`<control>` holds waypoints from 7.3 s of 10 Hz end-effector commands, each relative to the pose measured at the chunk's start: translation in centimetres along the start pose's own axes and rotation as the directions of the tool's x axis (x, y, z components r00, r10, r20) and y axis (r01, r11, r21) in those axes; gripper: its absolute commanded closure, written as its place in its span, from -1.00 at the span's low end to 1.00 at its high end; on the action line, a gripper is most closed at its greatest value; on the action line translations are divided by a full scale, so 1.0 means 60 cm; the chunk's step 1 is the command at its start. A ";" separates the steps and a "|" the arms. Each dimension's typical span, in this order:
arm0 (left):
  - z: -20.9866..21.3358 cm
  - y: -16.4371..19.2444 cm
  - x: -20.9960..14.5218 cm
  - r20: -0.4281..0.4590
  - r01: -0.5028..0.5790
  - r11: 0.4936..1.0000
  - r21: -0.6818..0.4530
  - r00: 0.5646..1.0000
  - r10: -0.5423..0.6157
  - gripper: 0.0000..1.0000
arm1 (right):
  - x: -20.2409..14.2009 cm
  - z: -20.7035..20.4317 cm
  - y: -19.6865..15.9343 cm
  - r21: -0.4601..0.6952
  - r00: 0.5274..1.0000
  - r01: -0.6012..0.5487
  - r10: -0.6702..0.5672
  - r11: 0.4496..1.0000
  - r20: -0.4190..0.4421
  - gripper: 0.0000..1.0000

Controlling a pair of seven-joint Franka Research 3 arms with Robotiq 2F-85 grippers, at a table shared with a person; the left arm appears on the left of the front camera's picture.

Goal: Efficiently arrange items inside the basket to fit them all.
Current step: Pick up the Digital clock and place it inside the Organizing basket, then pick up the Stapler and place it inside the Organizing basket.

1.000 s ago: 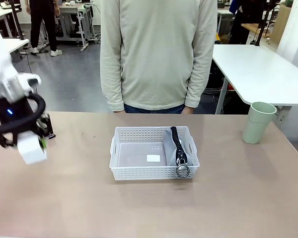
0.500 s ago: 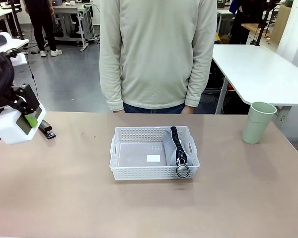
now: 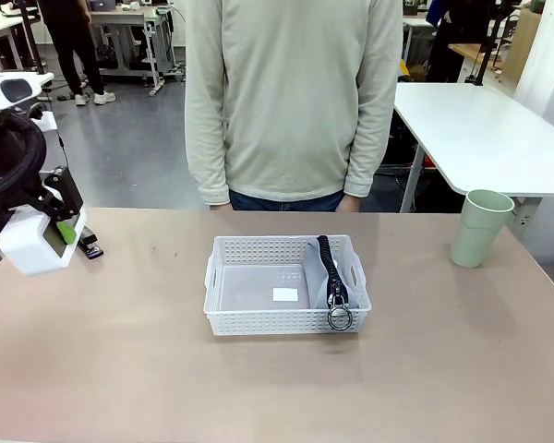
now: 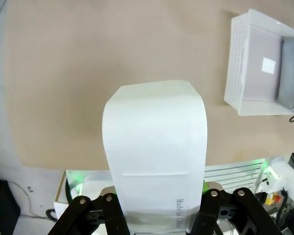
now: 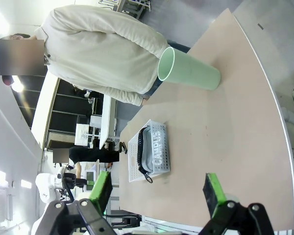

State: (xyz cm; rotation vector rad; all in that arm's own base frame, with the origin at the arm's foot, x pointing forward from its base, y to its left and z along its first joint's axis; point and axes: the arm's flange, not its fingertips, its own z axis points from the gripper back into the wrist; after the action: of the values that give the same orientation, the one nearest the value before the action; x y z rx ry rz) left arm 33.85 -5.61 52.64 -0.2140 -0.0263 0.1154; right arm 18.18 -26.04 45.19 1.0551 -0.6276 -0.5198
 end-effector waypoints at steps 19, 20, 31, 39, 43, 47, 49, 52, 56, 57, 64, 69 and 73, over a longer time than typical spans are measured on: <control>-0.346 -0.470 0.121 -0.003 0.748 0.660 0.067 0.662 -0.750 -0.05 | 0.002 0.001 0.003 0.018 1.000 -0.027 0.027 0.999 0.009 -1.00; -0.365 -0.466 0.121 -0.026 0.746 0.662 0.080 0.665 -0.746 -0.05 | 0.002 0.001 0.003 0.018 1.000 -0.027 0.027 0.999 0.009 -1.00; -0.404 -0.470 0.115 -0.110 0.754 0.644 0.130 0.656 -0.747 -1.00 | 0.002 0.001 0.003 0.018 1.000 -0.027 0.027 0.999 0.009 -1.00; -0.064 -0.337 0.121 -0.152 0.660 0.736 -0.151 0.720 -0.677 -1.00 | 0.002 0.001 0.003 0.018 1.000 -0.027 0.027 0.999 0.009 -1.00; 0.065 -0.004 0.095 -0.129 0.273 0.828 -0.490 0.916 -0.379 -1.00 | 0.002 0.001 0.003 0.018 1.000 -0.027 0.027 0.999 0.009 -1.00; 0.028 0.361 -0.038 0.031 -0.072 0.550 -0.832 0.984 0.177 -1.00 | 0.002 0.001 0.003 0.018 1.000 -0.027 0.027 0.999 0.009 -1.00; -0.046 0.404 -0.050 -0.013 -0.174 0.470 -0.865 0.946 0.325 -1.00 | 0.002 0.001 0.003 0.018 1.000 -0.027 0.027 0.999 0.009 -1.00; -0.015 0.441 -0.074 -0.086 -0.219 0.540 -0.812 0.962 0.260 -1.00 | 0.002 0.001 0.003 0.018 1.000 -0.027 0.027 0.999 0.009 -1.00; -0.015 0.441 -0.074 -0.086 -0.219 0.540 -0.812 0.962 0.260 -1.00 | 0.002 0.001 0.003 0.018 1.000 -0.027 0.027 0.999 0.009 -1.00; -0.015 0.441 -0.074 -0.086 -0.219 0.540 -0.812 0.962 0.260 -1.00 | 0.002 0.001 0.003 0.018 1.000 -0.027 0.027 0.999 0.009 -1.00; -0.015 0.438 -0.068 -0.086 -0.224 0.534 -0.815 0.959 0.271 -1.00 | 0.002 0.001 0.003 0.018 1.000 -0.027 0.027 0.999 0.009 -1.00; -0.024 0.258 0.100 -0.042 -0.293 0.826 -0.481 0.949 0.313 -1.00 | 0.002 0.001 0.003 0.018 1.000 -0.027 0.027 0.999 0.009 -1.00; -0.087 0.171 0.200 0.451 -0.060 0.986 -0.156 0.884 0.125 -1.00 | 0.002 0.001 0.003 0.018 1.000 -0.027 0.027 0.999 0.009 -1.00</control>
State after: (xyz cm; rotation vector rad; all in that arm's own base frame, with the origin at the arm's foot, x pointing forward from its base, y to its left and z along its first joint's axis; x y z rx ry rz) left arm 44.86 4.45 47.20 -0.4040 -0.3498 0.2614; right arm 18.23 -26.15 45.34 1.0505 -0.6253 -0.5177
